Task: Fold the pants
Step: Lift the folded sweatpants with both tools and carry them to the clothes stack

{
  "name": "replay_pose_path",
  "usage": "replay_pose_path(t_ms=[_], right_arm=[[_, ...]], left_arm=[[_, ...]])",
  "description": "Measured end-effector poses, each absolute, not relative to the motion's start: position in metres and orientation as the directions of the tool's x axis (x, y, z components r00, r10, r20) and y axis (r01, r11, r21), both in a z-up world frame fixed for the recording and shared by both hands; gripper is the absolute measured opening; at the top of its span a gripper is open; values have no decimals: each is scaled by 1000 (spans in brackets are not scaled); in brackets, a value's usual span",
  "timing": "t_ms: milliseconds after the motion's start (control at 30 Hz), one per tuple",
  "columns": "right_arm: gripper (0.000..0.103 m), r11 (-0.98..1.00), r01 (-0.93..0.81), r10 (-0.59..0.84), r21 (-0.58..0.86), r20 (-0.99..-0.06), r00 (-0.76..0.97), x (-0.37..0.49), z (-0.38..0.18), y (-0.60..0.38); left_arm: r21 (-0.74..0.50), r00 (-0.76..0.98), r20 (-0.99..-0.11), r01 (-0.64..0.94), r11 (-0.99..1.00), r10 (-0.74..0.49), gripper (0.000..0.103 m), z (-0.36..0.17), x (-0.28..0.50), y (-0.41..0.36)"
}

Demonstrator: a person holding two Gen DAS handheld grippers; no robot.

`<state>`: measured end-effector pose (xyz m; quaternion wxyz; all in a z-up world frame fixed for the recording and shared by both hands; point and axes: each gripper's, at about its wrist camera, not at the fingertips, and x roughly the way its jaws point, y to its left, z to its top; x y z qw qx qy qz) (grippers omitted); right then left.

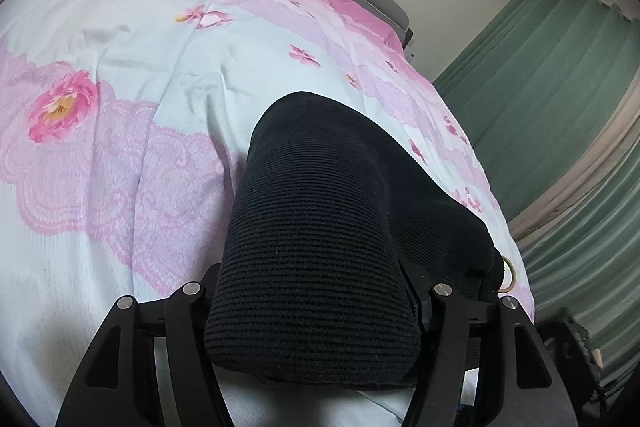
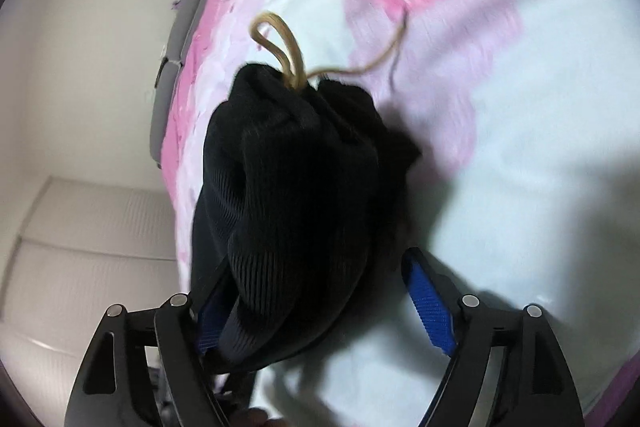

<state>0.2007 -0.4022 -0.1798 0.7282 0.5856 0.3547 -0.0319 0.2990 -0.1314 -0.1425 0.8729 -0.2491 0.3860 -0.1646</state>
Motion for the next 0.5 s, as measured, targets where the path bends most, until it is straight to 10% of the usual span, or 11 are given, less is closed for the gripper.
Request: replay_pose_path(t_ms=[367,500], right_arm=[[86,269,442,403,856,-517,755,273,-204,-402],[71,316,394,395,863,-497,773,291,-202,-400]], left_arm=[[-558,646,-604,77,827,-467,68,-150,308,-131],[-549,658,-597,81,832,-458,61,-149,309,-134]])
